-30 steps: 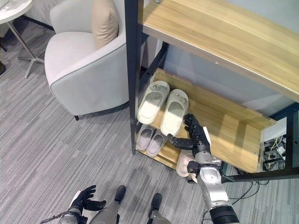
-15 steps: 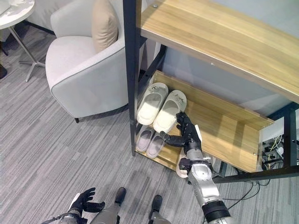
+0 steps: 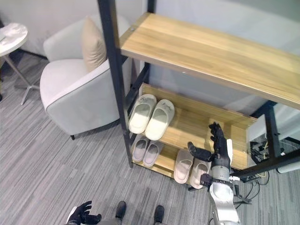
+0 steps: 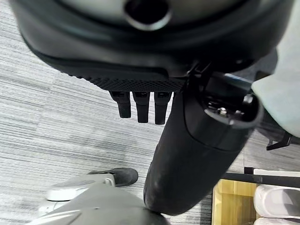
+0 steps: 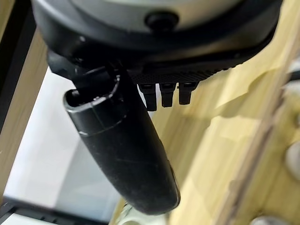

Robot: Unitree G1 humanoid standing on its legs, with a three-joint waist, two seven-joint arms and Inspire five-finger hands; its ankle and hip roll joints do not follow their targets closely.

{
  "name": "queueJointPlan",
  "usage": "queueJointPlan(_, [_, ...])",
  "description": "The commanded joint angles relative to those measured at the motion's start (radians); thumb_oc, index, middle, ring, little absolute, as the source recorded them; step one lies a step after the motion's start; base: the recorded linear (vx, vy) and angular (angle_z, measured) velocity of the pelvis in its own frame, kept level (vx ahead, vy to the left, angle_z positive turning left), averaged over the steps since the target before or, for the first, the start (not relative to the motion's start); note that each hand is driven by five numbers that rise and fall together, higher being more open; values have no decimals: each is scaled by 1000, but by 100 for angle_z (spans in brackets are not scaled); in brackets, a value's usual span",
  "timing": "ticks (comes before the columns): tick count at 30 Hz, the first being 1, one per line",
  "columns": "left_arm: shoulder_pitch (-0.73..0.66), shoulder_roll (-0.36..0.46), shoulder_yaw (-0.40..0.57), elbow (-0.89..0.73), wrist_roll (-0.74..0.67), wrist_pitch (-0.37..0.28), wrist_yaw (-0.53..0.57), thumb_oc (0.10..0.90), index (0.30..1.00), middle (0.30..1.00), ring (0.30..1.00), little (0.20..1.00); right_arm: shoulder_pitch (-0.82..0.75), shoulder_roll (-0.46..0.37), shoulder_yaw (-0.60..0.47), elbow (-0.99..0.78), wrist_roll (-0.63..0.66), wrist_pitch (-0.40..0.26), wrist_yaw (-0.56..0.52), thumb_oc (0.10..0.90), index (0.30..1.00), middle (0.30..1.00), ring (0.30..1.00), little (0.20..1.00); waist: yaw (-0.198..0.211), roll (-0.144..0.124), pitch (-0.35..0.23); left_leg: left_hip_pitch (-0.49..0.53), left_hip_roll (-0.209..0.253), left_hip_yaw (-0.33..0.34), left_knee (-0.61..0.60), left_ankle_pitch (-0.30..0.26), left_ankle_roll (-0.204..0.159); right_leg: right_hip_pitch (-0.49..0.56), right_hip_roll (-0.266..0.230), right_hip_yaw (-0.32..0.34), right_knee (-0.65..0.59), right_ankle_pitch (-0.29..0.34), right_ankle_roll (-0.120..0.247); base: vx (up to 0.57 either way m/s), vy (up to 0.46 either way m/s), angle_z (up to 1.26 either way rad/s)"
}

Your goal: Arrange the slippers neatly on the shoe rack.

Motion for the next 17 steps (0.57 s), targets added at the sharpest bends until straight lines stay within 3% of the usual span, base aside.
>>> queueJointPlan(1, [-41, -33, 7, 82, 6, -26, -12, 800, 900, 900, 900, 900, 53, -70, -13, -209, -53, -91, 83, 800, 900, 900, 900, 900, -16, 31, -55, 59, 15, 23, -4, -123, -5, 96, -6, 1, 32, -128, 55, -41, -45, -22])
queueJointPlan(6, [-34, -57, 3, 73, -4, -35, -38, 800, 900, 900, 900, 900, 139, -98, 0, -231, -80, -93, 134, 800, 900, 900, 900, 900, -53, 50, -68, 89, 23, 56, -4, -129, -8, 98, 2, 36, 38, -128, 53, -42, -32, -29])
queueJointPlan(9, [-27, -70, -23, 72, -12, -41, -49, 800, 900, 900, 900, 900, 163, -80, -16, -143, -58, -88, 114, 800, 900, 900, 900, 900, -83, 65, -75, 114, 30, 91, -4, -136, -8, 101, 8, 74, 40, -129, 50, -39, -43, -44])
queueJointPlan(12, [-22, -78, -40, 62, -29, -42, -54, 800, 900, 900, 900, 900, 158, -69, -22, 204, -93, -35, 25, 800, 900, 900, 900, 900, -110, 80, -80, 147, 39, 124, -4, -145, -8, 105, 17, 114, 44, -129, 47, -26, -49, -52])
queueJointPlan(13, [-22, -78, -40, 61, -30, -42, -54, 800, 900, 900, 900, 900, 155, -70, -21, 208, -92, -37, 24, 800, 900, 900, 900, 900, -109, 80, -79, 148, 39, 125, -4, -146, -8, 105, 18, 115, 44, -129, 47, -22, -62, -38])
queueJointPlan(14, [-25, -78, -66, 44, -38, -39, -40, 800, 900, 900, 900, 900, 120, -46, -60, 413, -30, -9, -43, 800, 900, 900, 900, 900, -117, 86, -85, 155, 43, 133, -4, -147, -8, 107, 21, 129, 39, -126, 44, -4, -60, -23])
queueJointPlan(17, [-50, -77, -101, 63, -42, -34, -37, 800, 900, 900, 900, 900, 46, -14, -103, 690, 172, -10, -55, 800, 900, 900, 900, 900, -122, 89, -89, 158, 46, 141, -4, -146, -11, 115, 28, 135, 28, -126, 39, -17, -86, -11])
